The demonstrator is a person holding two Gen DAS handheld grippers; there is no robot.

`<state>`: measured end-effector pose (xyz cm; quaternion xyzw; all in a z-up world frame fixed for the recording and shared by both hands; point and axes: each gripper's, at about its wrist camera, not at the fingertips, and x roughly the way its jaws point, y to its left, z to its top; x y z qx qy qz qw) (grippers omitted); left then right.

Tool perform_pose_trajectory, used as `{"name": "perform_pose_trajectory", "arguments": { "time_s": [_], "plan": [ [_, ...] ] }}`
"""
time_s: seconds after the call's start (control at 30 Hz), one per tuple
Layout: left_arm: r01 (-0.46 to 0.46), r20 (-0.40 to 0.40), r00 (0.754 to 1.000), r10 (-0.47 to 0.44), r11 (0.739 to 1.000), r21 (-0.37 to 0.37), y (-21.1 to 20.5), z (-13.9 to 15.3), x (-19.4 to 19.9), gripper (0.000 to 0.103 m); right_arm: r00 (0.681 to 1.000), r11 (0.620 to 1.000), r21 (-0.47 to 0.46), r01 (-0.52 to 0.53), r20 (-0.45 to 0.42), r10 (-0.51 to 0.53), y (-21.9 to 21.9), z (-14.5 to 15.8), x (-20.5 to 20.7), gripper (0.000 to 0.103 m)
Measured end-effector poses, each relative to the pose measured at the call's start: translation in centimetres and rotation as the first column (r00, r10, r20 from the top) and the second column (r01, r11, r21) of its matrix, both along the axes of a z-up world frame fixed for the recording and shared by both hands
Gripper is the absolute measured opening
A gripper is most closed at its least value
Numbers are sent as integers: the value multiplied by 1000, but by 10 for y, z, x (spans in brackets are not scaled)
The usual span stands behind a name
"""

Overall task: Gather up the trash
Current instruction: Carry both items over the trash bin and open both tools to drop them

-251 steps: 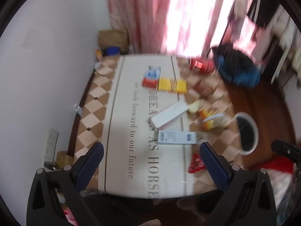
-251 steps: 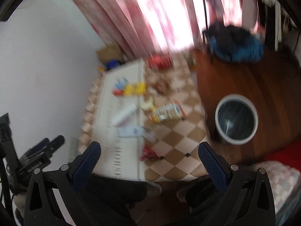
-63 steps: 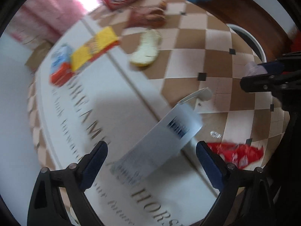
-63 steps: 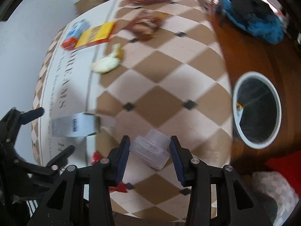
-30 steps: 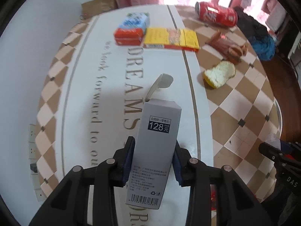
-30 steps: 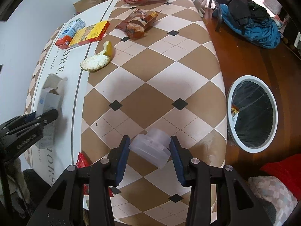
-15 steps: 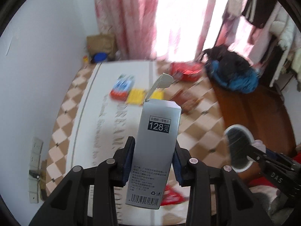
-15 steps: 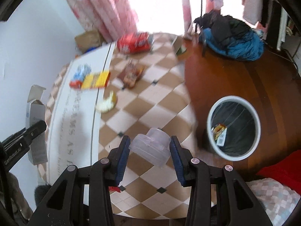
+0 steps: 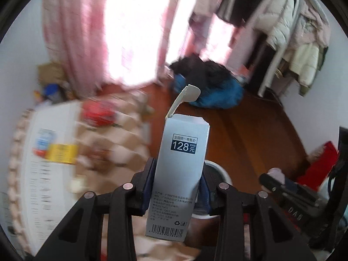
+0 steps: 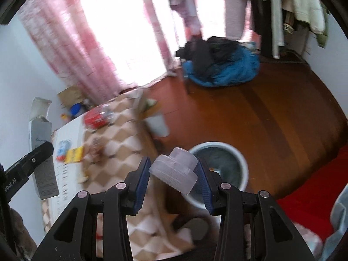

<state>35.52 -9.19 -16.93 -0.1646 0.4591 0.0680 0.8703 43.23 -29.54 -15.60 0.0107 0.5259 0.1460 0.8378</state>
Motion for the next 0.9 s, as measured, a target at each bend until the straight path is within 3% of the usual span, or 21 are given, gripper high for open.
{"name": "perform_pose_trajectory", "arguments": {
  "time_s": [0.17,0.3,0.4,0.57,0.63,0.7,0.73,0.8,0.87,0.9],
  "plan": [
    [31,-121,991,-51,986,-162,-30,-68,59,33,994,996,-43,73,-77,-77,-55,-49,32,45],
    [31,-219,971,-97,958,-284,-45,-120,93,33,974,992,-53,115,-188,-123,-89,-109,52,45],
    [24,-292,948,-124,945,-325,-57,-156,113,34,951,989,-47,139,-273,-146,-107,-156,64,45],
    [26,-377,916,-134,960,-280,-72,-187,129,39,920,989,-50,140,-362,-149,-116,-212,77,45],
    [25,-397,909,-130,966,-259,-74,-196,129,71,911,990,-55,131,-387,-142,-117,-230,79,45],
    [15,-404,907,-119,968,-250,-77,-201,126,81,903,991,-75,115,-408,-136,-115,-246,82,48],
    [17,-411,904,-116,971,-237,-77,-202,124,81,898,990,-86,110,-418,-136,-113,-252,82,54],
    [25,-424,900,-102,983,-183,-75,-203,119,86,896,988,-116,103,-420,-143,-111,-261,85,84],
    [42,-432,898,-85,993,-108,-73,-203,114,100,898,984,-150,98,-412,-152,-111,-265,85,88],
    [50,-433,898,-77,996,-72,-74,-202,111,101,897,980,-173,95,-413,-160,-112,-266,82,100]
  ]
}}
